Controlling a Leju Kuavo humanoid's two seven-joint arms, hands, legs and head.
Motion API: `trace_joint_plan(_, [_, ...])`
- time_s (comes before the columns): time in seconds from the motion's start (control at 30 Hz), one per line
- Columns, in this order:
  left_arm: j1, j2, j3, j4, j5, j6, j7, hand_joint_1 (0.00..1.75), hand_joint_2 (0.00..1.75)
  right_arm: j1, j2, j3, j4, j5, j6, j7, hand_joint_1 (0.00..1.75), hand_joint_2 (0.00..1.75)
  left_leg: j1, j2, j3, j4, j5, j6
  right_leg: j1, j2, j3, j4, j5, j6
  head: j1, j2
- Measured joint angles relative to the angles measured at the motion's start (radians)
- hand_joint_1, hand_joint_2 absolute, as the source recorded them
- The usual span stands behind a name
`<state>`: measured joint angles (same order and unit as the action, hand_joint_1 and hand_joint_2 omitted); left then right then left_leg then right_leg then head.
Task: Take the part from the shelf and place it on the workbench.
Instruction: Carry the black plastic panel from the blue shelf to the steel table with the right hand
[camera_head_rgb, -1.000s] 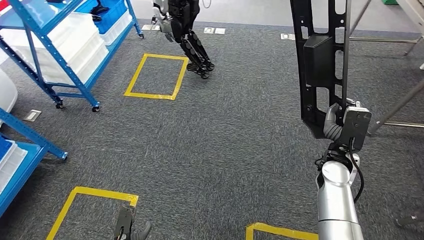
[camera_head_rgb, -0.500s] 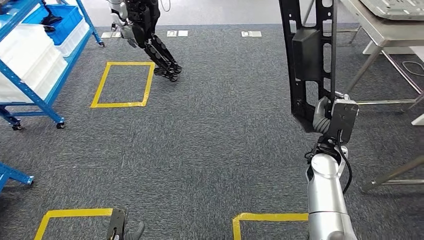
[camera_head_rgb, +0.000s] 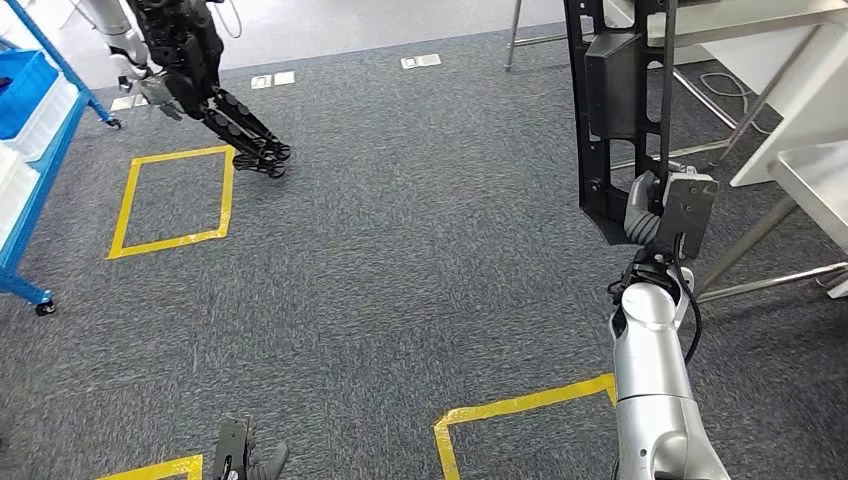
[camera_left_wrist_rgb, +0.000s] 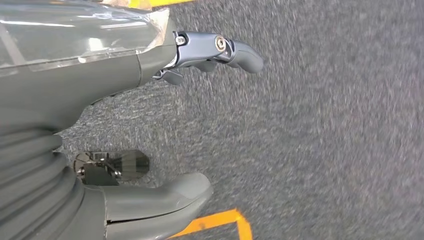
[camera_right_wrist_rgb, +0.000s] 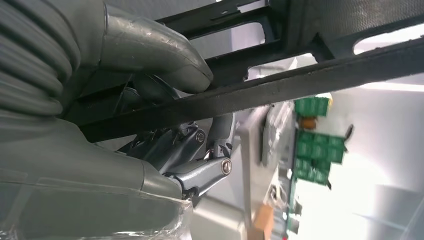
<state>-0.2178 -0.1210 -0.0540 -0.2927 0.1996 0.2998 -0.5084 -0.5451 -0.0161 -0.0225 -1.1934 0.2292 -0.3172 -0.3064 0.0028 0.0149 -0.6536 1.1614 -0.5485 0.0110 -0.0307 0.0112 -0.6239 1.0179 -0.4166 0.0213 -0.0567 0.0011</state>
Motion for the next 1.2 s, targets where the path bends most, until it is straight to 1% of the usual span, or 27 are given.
trace_joint_plan(0.07, [0.002, 0.000, 0.000, 0.001, -0.003, -0.002, 0.004, 0.00, 1.75, -0.011, 0.000, 0.001, 0.016, -0.002, -0.003, -0.003, 1.75, 1.75, 0.000, -0.014, -0.060, 0.118, -0.044, 0.001, 0.006, 0.026, -0.007, 0.000, 0.006, -0.008, -0.002, 0.000])
trace_joint_plan(0.1, [0.003, -0.001, 0.000, 0.001, -0.005, -0.003, 0.004, 0.00, 1.75, -0.012, 0.000, 0.001, 0.024, -0.005, -0.005, -0.005, 1.75, 1.75, 0.000, -0.016, -0.070, 0.133, -0.039, 0.005, 0.009, 0.039, -0.010, 0.000, 0.008, -0.010, -0.003, 0.000])
trace_joint_plan(0.13, [0.003, -0.001, 0.000, 0.001, -0.008, -0.005, 0.004, 0.00, 1.75, -0.012, -0.001, 0.001, 0.029, -0.007, -0.007, -0.010, 1.75, 1.75, 0.000, -0.021, -0.058, 0.108, -0.015, 0.011, 0.011, 0.052, -0.012, 0.000, 0.011, -0.012, -0.003, 0.000])
trace_joint_plan(0.17, [0.003, -0.002, 0.000, 0.001, -0.011, -0.006, 0.004, 0.00, 1.75, -0.012, -0.001, 0.000, 0.034, -0.009, -0.010, -0.014, 1.75, 1.75, -0.001, -0.032, -0.028, 0.049, 0.020, 0.018, 0.013, 0.065, -0.013, 0.000, 0.013, -0.011, -0.003, 0.000])
trace_joint_plan(0.23, [0.000, -0.002, 0.000, 0.001, -0.017, -0.007, 0.005, 0.00, 1.75, -0.013, -0.002, 0.000, 0.040, -0.012, -0.014, -0.022, 1.75, 1.75, -0.003, -0.082, 0.042, -0.084, 0.073, 0.034, 0.011, 0.088, -0.016, 0.000, 0.020, -0.006, -0.001, 0.000])
trace_joint_plan(0.27, [-0.002, -0.001, 0.000, 0.000, -0.020, -0.008, 0.006, 0.00, 1.75, -0.013, -0.002, -0.001, 0.042, -0.012, -0.016, -0.025, 1.75, 1.75, -0.006, -0.099, 0.063, -0.124, 0.084, 0.038, 0.009, 0.098, -0.019, -0.001, 0.023, -0.001, -0.002, 0.000])
trace_joint_plan(0.3, [-0.003, -0.001, 0.000, 0.000, -0.022, -0.010, 0.008, 0.00, 1.75, -0.012, -0.003, -0.001, 0.043, -0.011, -0.018, -0.026, 1.75, 1.75, -0.008, -0.106, 0.072, -0.141, 0.085, 0.040, 0.006, 0.108, -0.022, -0.002, 0.026, 0.004, -0.002, 0.000])
trace_joint_plan(0.37, [-0.007, -0.002, 0.000, 0.000, -0.027, -0.016, 0.012, 0.00, 1.75, -0.011, -0.007, -0.003, 0.045, -0.010, -0.022, -0.027, 1.75, 1.75, -0.012, -0.080, 0.076, -0.152, 0.093, 0.044, 0.001, 0.128, -0.028, -0.007, 0.036, 0.018, -0.004, 0.000])
trace_joint_plan(0.4, [-0.009, -0.004, 0.000, 0.000, -0.030, -0.020, 0.014, 0.00, 1.75, -0.010, -0.010, -0.004, 0.046, -0.009, -0.023, -0.027, 1.75, 1.75, -0.010, -0.066, 0.078, -0.163, 0.101, 0.048, 0.002, 0.121, -0.036, -0.004, 0.034, 0.022, -0.004, 0.000])
trace_joint_plan(0.43, [-0.012, -0.005, 0.000, 0.000, -0.033, -0.022, 0.015, 0.00, 1.75, -0.011, -0.012, -0.004, 0.046, -0.008, -0.023, -0.027, 1.75, 1.75, -0.009, -0.052, 0.081, -0.175, 0.110, 0.052, 0.005, 0.101, -0.049, 0.014, 0.022, 0.021, -0.001, 0.000])
trace_joint_plan(0.5, [-0.014, -0.007, 0.000, 0.000, -0.036, -0.027, 0.019, 0.00, 1.75, -0.015, -0.016, -0.005, 0.047, -0.007, -0.024, -0.028, 1.75, 1.75, -0.009, -0.023, 0.080, -0.189, 0.122, 0.056, 0.012, 0.038, -0.096, 0.112, -0.030, 0.013, 0.009, 0.000])
trace_joint_plan(0.53, [-0.012, -0.007, 0.000, 0.001, -0.037, -0.029, 0.020, 0.00, 1.75, -0.015, -0.018, -0.005, 0.048, -0.007, -0.024, -0.028, 1.75, 1.75, -0.011, -0.008, 0.078, -0.189, 0.124, 0.057, 0.012, 0.018, -0.124, 0.180, -0.061, 0.011, 0.014, 0.000])
trace_joint_plan(0.6, [-0.010, -0.008, 0.000, 0.001, -0.038, -0.034, 0.022, 0.00, 1.75, -0.008, -0.020, -0.006, 0.050, -0.008, -0.024, -0.029, 1.75, 1.75, -0.012, 0.022, 0.074, -0.188, 0.124, 0.057, 0.010, 0.001, -0.151, 0.265, -0.093, 0.018, 0.016, 0.000])
trace_joint_plan(0.63, [-0.009, -0.008, -0.001, 0.001, -0.040, -0.036, 0.023, 0.00, 1.75, -0.003, -0.022, -0.006, 0.050, -0.008, -0.025, -0.029, 1.75, 1.75, -0.012, 0.037, 0.073, -0.187, 0.123, 0.056, 0.008, -0.005, -0.137, 0.255, -0.089, 0.027, 0.017, 0.000])
trace_joint_plan(0.67, [-0.010, -0.008, -0.001, 0.001, -0.042, -0.038, 0.023, 0.00, 1.75, 0.001, -0.025, -0.007, 0.050, -0.009, -0.026, -0.029, 1.75, 1.75, -0.011, 0.051, 0.072, -0.184, 0.122, 0.054, 0.007, -0.015, -0.102, 0.201, -0.070, 0.037, 0.019, 0.000])
trace_joint_plan(0.7, [-0.010, -0.009, -0.002, 0.001, -0.043, -0.039, 0.023, 0.00, 1.75, 0.002, -0.028, -0.008, 0.050, -0.009, -0.028, -0.030, 1.75, 1.75, -0.012, 0.063, 0.072, -0.180, 0.119, 0.050, 0.006, -0.038, -0.056, 0.123, -0.050, 0.045, 0.020, 0.000])
trace_joint_plan(0.73, [-0.010, -0.009, -0.003, 0.001, -0.044, -0.041, 0.023, 0.00, 1.75, 0.003, -0.031, -0.008, 0.050, -0.011, -0.029, -0.031, 1.75, 1.75, -0.014, 0.075, 0.071, -0.175, 0.116, 0.045, 0.007, -0.062, -0.015, 0.054, -0.032, 0.048, 0.021, 0.000])
trace_joint_plan(0.8, [-0.011, -0.010, -0.005, 0.001, -0.046, -0.042, 0.023, 0.00, 1.75, 0.009, -0.036, -0.010, 0.048, -0.014, -0.033, -0.034, 1.75, 1.75, -0.019, 0.095, 0.070, -0.166, 0.109, 0.035, 0.012, -0.085, 0.025, -0.015, -0.018, 0.037, 0.020, 0.000])
trace_joint_plan(0.87, [-0.012, -0.010, -0.007, 0.001, -0.049, -0.043, 0.023, 0.00, 1.75, 0.019, -0.042, -0.016, 0.047, -0.017, -0.034, -0.036, 1.75, 1.75, -0.020, 0.115, 0.071, -0.164, 0.107, 0.029, 0.015, -0.062, 0.023, -0.015, -0.014, 0.022, 0.018, 0.000])
trace_joint_plan(0.9, [-0.012, -0.010, -0.008, 0.001, -0.051, -0.043, 0.023, 0.00, 1.75, 0.024, -0.045, -0.019, 0.046, -0.018, -0.034, -0.036, 1.75, 1.75, -0.017, 0.110, 0.070, -0.160, 0.102, 0.024, 0.013, -0.051, 0.022, -0.015, -0.011, 0.017, 0.018, 0.000])
trace_joint_plan(0.97, [-0.013, -0.010, -0.009, 0.001, -0.054, -0.045, 0.023, 0.00, 1.75, 0.030, -0.050, -0.025, 0.041, -0.020, -0.035, -0.036, 1.75, 1.75, -0.009, 0.059, 0.052, -0.116, 0.065, 0.012, 0.006, -0.029, 0.020, -0.017, -0.005, 0.006, 0.015, 0.000])
trace_joint_plan(1.03, [-0.011, -0.009, -0.009, 0.002, -0.054, -0.045, 0.024, 0.00, 1.75, 0.033, -0.052, -0.027, 0.036, -0.021, -0.035, -0.037, 1.75, 1.75, -0.003, -0.001, 0.000, 0.002, -0.003, 0.004, 0.004, -0.005, 0.015, -0.017, 0.000, -0.003, 0.010, 0.000])
trace_joint_plan(1.07, [-0.008, -0.009, -0.009, 0.002, -0.054, -0.045, 0.025, 0.00, 1.75, 0.036, -0.053, -0.028, 0.036, -0.021, -0.035, -0.037, 1.75, 1.75, -0.001, -0.011, -0.031, 0.065, -0.030, 0.002, 0.005, 0.008, 0.013, -0.017, 0.001, -0.006, 0.008, 0.000])
trace_joint_plan(1.1, [-0.006, -0.008, -0.009, 0.003, -0.054, -0.045, 0.025, 0.00, 1.75, 0.040, -0.053, -0.028, 0.036, -0.021, -0.035, -0.037, 1.75, 1.75, 0.000, -0.014, -0.052, 0.107, -0.041, 0.002, 0.006, 0.023, 0.012, -0.017, 0.003, -0.008, 0.007, 0.000])
trace_joint_plan(1.13, [-0.005, -0.008, -0.009, 0.004, -0.053, -0.045, 0.026, 0.00, 1.75, 0.044, -0.054, -0.029, 0.036, -0.022, -0.036, -0.036, 1.75, 1.75, 0.000, -0.016, -0.057, 0.114, -0.031, 0.003, 0.007, 0.037, 0.011, -0.017, 0.004, -0.008, 0.007, 0.000])
trace_joint_plan(1.17, [-0.005, -0.007, -0.009, 0.004, -0.053, -0.046, 0.026, 0.00, 1.75, 0.047, -0.055, -0.030, 0.036, -0.022, -0.036, -0.036, 1.75, 1.75, 0.000, -0.020, -0.044, 0.085, -0.004, 0.007, 0.008, 0.050, 0.011, -0.017, 0.005, -0.008, 0.007, 0.000])
trace_joint_plan(1.2, [-0.006, -0.007, -0.009, 0.004, -0.053, -0.046, 0.027, 0.00, 1.75, 0.049, -0.056, -0.030, 0.035, -0.021, -0.038, -0.035, 1.75, 1.75, 0.000, -0.033, -0.015, 0.024, 0.033, 0.011, 0.007, 0.064, 0.011, -0.017, 0.006, -0.006, 0.006, 0.000])
